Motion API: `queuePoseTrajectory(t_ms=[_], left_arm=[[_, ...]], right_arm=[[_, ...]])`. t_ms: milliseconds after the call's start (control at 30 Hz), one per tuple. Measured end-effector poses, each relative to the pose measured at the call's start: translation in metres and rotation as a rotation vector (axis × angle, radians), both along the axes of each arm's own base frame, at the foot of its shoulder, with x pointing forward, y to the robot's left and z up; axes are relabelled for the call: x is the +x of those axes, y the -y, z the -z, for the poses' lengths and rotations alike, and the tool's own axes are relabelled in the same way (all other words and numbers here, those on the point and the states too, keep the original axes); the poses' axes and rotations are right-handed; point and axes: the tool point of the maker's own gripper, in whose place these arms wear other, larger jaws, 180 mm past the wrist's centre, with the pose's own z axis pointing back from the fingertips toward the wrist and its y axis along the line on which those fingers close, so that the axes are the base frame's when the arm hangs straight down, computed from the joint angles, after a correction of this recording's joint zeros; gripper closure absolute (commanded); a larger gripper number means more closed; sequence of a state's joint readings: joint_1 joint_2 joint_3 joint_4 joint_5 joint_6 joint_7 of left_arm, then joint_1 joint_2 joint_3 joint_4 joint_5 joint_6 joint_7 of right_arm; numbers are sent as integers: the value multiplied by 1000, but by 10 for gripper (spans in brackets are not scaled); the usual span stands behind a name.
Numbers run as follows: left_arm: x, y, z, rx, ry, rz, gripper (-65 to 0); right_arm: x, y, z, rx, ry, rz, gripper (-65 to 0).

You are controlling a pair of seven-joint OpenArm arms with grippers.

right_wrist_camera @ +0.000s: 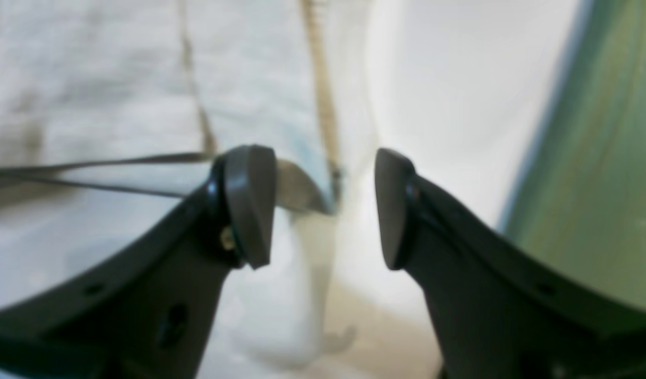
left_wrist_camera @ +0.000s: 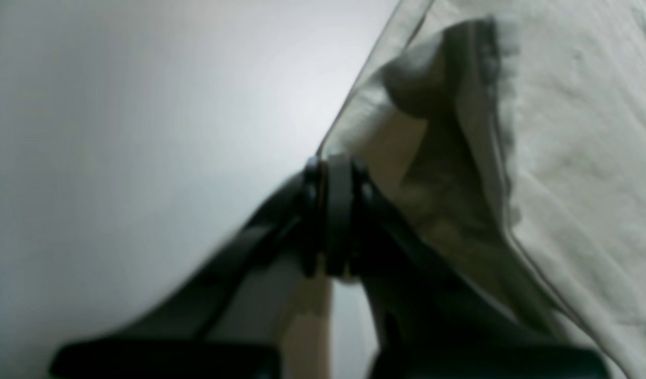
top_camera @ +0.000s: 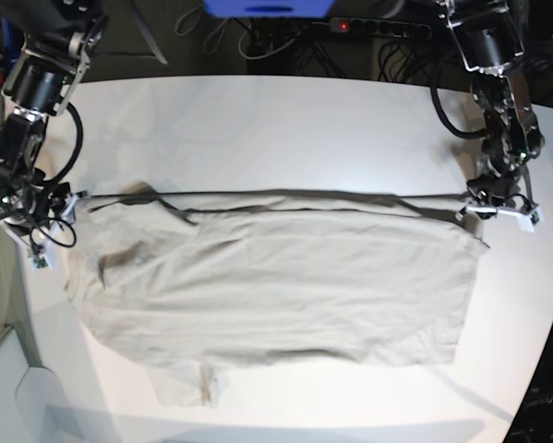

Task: Layout the t-shirt on the table in an organized manner, then fold the t-shirt properly
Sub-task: 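Release the folded edge and move both grippers back toward the collar, then move both grippers along the shirt sides toward the hem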

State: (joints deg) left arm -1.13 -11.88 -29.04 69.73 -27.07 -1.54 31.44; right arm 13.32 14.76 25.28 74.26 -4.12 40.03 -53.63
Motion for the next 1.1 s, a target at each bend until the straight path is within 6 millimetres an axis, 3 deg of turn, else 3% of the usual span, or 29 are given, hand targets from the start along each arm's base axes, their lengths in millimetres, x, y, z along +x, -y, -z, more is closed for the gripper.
queuePoseTrajectory(t_ms=[300,367,467,500,667,833,967,1100], left_arm=[[-2,0,1,-4,2,-2,-1],[-2,0,1,-4,1,-2,-1],[-8,1,2,0,-2,0,-1],[-10,1,1,4,-4,4,-1],[-29,11,-1,-13,-76,55,-1],[-47,24,-5,-23,-136,108,-1],[-54,30,-22,-5,-145,147,-1],[-61,34,-39,4,-147,178,-1]], right_arm=[[-1,-7,22,71,-2,1,-286],[-3,-8,23,78,0,2,-208],[-4,-12,25,94,16,-3,-18],[-5,-11,26,89,11,-3,0],[-19,2,24,51,-25,3,0],[-58,14,16,-78,-85,-23,0],[-76,17,8,-130,-98,-40,0],[-84,27,-14,-179,-62,-19,0]])
